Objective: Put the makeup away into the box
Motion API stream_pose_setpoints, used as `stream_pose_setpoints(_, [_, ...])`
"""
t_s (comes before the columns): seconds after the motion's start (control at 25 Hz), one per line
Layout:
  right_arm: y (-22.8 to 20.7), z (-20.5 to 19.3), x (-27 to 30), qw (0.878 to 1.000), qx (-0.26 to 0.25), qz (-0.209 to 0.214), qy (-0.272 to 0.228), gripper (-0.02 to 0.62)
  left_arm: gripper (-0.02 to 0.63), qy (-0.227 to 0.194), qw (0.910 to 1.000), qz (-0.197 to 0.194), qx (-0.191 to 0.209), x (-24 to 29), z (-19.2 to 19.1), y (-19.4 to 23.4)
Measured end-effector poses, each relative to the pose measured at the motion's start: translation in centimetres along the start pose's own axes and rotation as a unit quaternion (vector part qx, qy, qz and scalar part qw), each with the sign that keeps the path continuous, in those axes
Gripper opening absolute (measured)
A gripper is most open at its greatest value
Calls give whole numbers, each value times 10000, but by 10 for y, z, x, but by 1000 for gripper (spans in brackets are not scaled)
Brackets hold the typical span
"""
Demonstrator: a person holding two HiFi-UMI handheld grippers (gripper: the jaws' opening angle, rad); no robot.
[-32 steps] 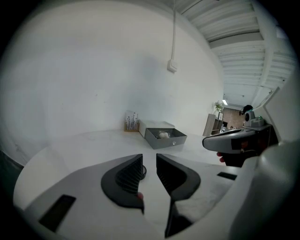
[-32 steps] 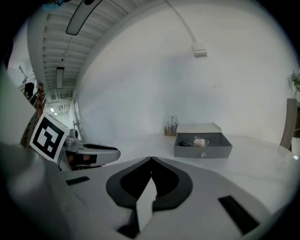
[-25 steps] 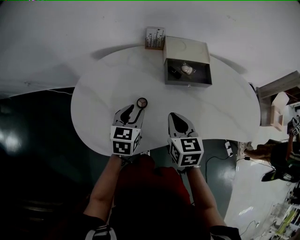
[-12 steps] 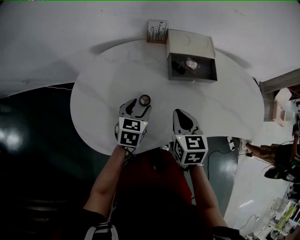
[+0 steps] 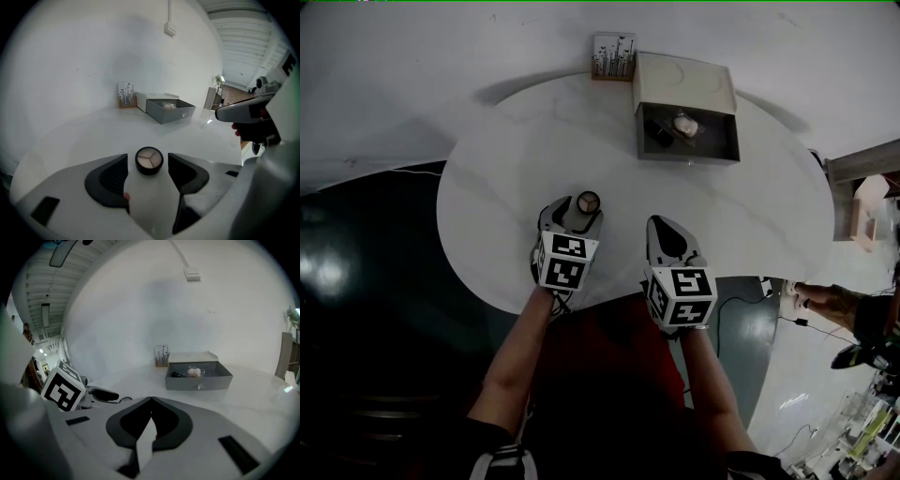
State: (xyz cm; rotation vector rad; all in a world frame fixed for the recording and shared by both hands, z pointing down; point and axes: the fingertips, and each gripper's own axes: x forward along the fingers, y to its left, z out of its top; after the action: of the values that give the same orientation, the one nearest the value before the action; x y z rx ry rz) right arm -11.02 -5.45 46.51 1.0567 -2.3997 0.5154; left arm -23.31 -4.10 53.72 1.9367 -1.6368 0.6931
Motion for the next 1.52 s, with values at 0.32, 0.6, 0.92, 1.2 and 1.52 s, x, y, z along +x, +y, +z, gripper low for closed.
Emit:
stream_pose_setpoints(0.32, [-11,3,11,10000,-5,4,90,14,247,168,9998,72,32,13,-1,0])
stream_pose_setpoints(0.6, [-14,1,19,9998,-23,73,169,14,247,319,9989,233,250,20,-3,0])
stream_pose_setpoints(0.92, [-16,1,24,9997,-19,99,218,14,247,428,9985,192,284,23,-3,-2])
stream_pose_setpoints(1.2, [-15,1,23,9997,-42,82,208,14,241,473,9984,136,276,24,-4,-3])
stream_pose_setpoints(1.52, [-17,6,8,9999,-77,-33,88,14,238,280,9992,18,299,12,8,-7])
